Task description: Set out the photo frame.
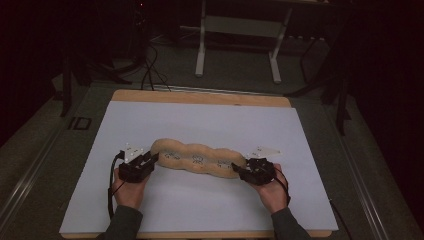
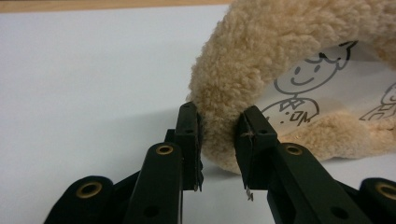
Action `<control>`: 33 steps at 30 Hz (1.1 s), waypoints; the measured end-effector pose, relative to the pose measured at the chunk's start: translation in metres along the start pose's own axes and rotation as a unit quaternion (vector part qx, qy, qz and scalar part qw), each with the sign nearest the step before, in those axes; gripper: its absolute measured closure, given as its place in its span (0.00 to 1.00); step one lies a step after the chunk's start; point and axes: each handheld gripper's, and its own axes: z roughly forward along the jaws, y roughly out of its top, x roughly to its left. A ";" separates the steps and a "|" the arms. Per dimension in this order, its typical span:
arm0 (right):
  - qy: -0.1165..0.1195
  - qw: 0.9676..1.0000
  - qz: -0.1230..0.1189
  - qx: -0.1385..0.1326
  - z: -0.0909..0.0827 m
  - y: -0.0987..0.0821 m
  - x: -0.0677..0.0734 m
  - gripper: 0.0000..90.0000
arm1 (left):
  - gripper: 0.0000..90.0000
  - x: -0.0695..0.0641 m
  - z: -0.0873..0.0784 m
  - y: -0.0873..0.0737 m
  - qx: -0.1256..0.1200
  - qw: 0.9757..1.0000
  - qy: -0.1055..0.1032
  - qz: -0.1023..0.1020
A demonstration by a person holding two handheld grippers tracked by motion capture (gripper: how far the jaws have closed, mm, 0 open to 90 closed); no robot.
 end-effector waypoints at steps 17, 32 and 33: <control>-0.007 1.000 0.011 -0.024 0.008 0.007 -0.025 0.64 | 0.81 -0.005 0.007 0.002 -0.005 1.000 -0.005 0.004; 0.001 0.999 0.043 -0.024 0.024 -0.003 -0.038 0.61 | 0.81 -0.008 0.011 -0.001 0.012 1.000 -0.006 0.008; 0.002 0.999 0.046 -0.024 0.023 -0.003 -0.039 0.61 | 0.81 -0.009 0.011 0.000 0.013 1.000 -0.005 0.008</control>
